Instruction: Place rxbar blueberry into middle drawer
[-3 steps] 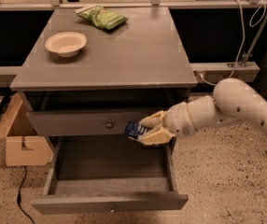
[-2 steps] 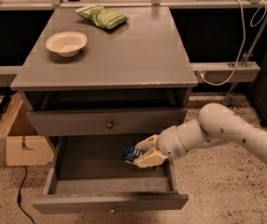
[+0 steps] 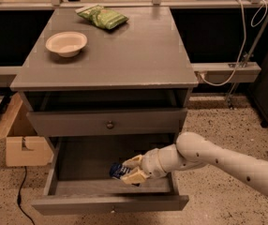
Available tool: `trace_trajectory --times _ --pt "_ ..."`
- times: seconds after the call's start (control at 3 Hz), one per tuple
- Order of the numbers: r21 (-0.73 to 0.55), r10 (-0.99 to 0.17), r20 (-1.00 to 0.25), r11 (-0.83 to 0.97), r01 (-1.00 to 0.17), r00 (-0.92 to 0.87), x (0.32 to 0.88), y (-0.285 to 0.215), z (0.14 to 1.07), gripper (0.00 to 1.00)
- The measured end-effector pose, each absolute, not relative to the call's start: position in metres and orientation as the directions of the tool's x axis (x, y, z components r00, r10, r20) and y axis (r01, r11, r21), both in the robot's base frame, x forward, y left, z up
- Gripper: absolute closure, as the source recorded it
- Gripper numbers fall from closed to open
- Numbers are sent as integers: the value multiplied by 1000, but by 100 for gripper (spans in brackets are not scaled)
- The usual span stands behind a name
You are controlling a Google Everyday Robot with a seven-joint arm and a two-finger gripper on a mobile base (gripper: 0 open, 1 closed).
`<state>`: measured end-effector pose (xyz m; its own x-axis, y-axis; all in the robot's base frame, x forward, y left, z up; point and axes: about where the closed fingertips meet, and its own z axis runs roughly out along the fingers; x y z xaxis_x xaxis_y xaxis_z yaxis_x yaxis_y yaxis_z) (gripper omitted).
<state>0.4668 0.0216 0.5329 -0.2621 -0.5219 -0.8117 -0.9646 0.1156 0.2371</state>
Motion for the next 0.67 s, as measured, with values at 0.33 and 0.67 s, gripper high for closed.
trace_trajectory --times 0.33,0.67 --pt "195 -481 -841 153 -969 -245 481 44 501 100" --pt "173 -454 -856 199 -965 -247 496 56 477 81"
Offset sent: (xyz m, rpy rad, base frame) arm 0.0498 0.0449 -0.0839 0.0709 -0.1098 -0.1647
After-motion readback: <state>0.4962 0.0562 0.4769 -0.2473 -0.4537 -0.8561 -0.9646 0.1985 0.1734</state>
